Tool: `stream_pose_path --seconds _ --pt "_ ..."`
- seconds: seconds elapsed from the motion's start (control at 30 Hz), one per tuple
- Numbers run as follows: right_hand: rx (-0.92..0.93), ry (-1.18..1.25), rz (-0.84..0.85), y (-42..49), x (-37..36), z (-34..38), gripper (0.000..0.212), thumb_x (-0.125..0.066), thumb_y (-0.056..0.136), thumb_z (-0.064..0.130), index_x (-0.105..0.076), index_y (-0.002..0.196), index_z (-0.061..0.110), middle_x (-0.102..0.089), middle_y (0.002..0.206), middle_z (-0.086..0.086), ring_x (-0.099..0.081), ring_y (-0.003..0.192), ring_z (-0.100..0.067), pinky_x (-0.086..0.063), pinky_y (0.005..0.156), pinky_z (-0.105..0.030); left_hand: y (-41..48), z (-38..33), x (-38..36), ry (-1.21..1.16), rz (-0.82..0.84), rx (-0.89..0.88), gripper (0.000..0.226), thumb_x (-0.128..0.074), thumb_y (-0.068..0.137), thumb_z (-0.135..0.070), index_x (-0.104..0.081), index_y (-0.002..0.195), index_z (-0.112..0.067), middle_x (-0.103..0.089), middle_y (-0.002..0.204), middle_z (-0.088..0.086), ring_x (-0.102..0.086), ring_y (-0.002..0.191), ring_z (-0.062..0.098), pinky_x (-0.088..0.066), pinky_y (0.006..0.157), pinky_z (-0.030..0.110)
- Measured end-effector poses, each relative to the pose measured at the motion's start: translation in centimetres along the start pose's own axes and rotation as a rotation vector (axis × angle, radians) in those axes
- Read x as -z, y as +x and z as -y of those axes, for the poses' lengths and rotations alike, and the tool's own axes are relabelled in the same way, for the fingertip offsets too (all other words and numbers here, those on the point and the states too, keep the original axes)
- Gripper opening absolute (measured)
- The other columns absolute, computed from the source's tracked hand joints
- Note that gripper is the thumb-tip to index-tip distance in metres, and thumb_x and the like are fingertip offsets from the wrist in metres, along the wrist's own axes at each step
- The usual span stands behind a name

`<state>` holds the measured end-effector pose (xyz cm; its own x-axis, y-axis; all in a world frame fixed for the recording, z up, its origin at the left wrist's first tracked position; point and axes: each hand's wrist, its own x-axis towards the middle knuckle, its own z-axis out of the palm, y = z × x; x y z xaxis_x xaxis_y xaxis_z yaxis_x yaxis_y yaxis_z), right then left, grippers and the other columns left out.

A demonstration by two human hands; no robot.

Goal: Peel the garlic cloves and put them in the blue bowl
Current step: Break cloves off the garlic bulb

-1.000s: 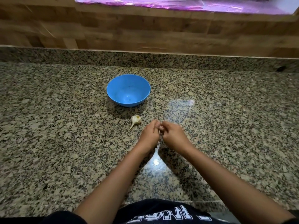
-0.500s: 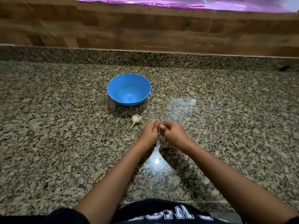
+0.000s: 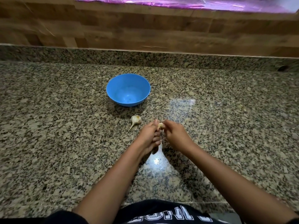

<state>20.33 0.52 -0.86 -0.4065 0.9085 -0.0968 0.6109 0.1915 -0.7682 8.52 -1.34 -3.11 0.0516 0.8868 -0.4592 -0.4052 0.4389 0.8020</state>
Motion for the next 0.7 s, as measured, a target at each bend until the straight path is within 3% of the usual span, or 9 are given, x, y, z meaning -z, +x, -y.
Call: stream_pose_path --seconds 0.1,0.27,0.37,0.47,0.57,0.7 --pt "-0.123 0.166 0.04 0.0 0.3 0.0 0.017 -0.046 0.097 0.013 -0.062 0.102 0.013 -0.058 0.073 0.003 -0.045 0.054 -0.005 -0.036 0.044 -0.009 0.4 0.0 0.3 0.244 -0.031 -0.075 0.028 -0.036 0.102 -0.03 -0.052 0.091 -0.01 -0.044 0.049 -0.008 -0.037 0.039 0.006 -0.034 0.04 0.022" --pt "-0.184 0.394 0.021 0.4 0.5 0.0 0.022 -0.055 0.091 0.005 -0.065 0.111 0.007 -0.069 0.088 -0.004 -0.056 0.063 -0.008 -0.05 0.057 -0.015 0.4 -0.1 0.6 0.178 0.018 -0.067 0.025 -0.037 0.102 -0.023 -0.056 0.091 -0.012 -0.044 0.047 -0.008 -0.039 0.038 0.005 -0.038 0.038 0.02" --pt "-0.257 0.591 0.031 0.5 0.8 -0.1 0.022 -0.055 0.088 -0.004 -0.064 0.108 -0.003 -0.069 0.086 -0.011 -0.062 0.066 -0.012 -0.056 0.064 -0.019 0.2 -0.3 0.6 0.209 -0.03 -0.083 0.023 -0.039 0.101 -0.021 -0.055 0.088 -0.009 -0.051 0.05 -0.004 -0.047 0.04 0.008 -0.046 0.04 0.022" --pt "-0.326 0.72 0.033 0.3 1.1 -0.2 0.018 -0.054 0.087 -0.007 -0.061 0.101 -0.001 -0.066 0.083 -0.013 -0.062 0.065 -0.015 -0.056 0.063 -0.02 0.0 -0.3 1.4 0.411 -0.093 -0.134 0.011 -0.05 0.096 -0.012 -0.055 0.086 -0.009 -0.061 0.072 0.006 -0.059 0.059 0.015 -0.055 0.06 0.03" --pt "-0.338 0.786 0.008 0.3 1.2 -0.5 0.016 -0.056 0.084 -0.01 -0.058 0.098 -0.003 -0.065 0.081 -0.015 -0.064 0.065 -0.018 -0.057 0.062 -0.022 -0.2 -0.1 1.6 0.503 -0.14 -0.235 0.009 -0.061 0.089 -0.007 -0.064 0.09 -0.015 -0.068 0.092 0.005 -0.065 0.085 0.018 -0.055 0.082 0.033" --pt "-0.328 0.805 -0.005 0.2 1.2 -0.8 0.015 -0.061 0.081 -0.008 -0.06 0.096 -0.006 -0.067 0.084 -0.016 -0.067 0.071 -0.019 -0.058 0.067 -0.023 -0.6 -0.1 1.2 0.385 -0.142 -0.281 0.009 -0.065 0.086 -0.007 -0.068 0.094 -0.01 -0.071 0.094 0.007 -0.068 0.087 0.015 -0.056 0.078 0.026"
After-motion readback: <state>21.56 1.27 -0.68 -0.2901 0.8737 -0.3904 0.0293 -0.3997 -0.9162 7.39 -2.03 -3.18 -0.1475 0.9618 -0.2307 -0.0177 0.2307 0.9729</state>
